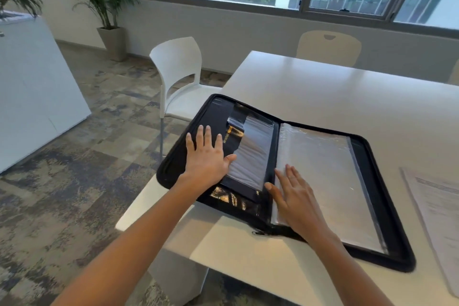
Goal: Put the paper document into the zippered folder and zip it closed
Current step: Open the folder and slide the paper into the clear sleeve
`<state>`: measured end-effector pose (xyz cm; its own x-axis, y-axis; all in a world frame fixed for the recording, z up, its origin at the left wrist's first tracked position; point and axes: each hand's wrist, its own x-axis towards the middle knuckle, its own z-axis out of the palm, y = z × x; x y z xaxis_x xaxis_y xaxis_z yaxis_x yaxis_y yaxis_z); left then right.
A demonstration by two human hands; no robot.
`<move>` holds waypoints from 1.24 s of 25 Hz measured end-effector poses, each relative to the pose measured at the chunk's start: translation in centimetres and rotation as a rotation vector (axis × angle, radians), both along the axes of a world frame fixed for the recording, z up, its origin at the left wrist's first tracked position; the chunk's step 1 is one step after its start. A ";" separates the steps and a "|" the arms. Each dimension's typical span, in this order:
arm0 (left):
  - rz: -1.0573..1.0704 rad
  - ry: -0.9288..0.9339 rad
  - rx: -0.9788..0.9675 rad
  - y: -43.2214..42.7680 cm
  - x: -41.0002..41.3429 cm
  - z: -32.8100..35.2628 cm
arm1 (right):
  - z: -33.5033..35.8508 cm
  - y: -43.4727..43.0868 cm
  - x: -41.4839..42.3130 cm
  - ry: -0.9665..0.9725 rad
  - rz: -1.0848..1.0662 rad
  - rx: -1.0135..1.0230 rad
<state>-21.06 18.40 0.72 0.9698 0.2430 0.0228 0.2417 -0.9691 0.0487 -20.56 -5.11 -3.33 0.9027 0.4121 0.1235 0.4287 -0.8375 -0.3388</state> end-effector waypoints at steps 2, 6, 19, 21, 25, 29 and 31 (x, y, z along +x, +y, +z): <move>-0.057 0.033 0.017 -1.9 1.0 -0.3 | -0.3 -2.9 0.9 0.016 -0.084 -0.046; -0.183 0.068 -0.013 -6.6 2.8 -0.3 | -0.7 -9.3 2.4 0.017 -0.176 -0.121; -0.682 0.084 -0.164 -35.4 5.8 0.1 | 1.5 -35.1 3.5 -0.172 -0.767 -0.032; -0.696 0.104 -0.148 -37.7 6.3 -0.3 | 2.1 -39.0 3.2 -0.080 -0.944 -0.173; -0.682 0.222 -0.090 -39.6 6.3 -1.8 | 2.3 -42.8 3.7 0.135 -1.001 -0.144; -0.627 0.267 -0.072 -40.1 6.1 -2.9 | 3.3 -44.0 6.1 0.327 -0.827 0.020; -0.622 0.265 -0.056 -40.1 6.2 -3.0 | 3.6 -44.7 6.6 0.349 -0.792 0.293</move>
<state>-14.83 -21.72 -2.25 0.9007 -0.3678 -0.2312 -0.3490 -0.9295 0.1191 -13.95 -49.78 0.27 0.9141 -0.3487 -0.2072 -0.4012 -0.7031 -0.5870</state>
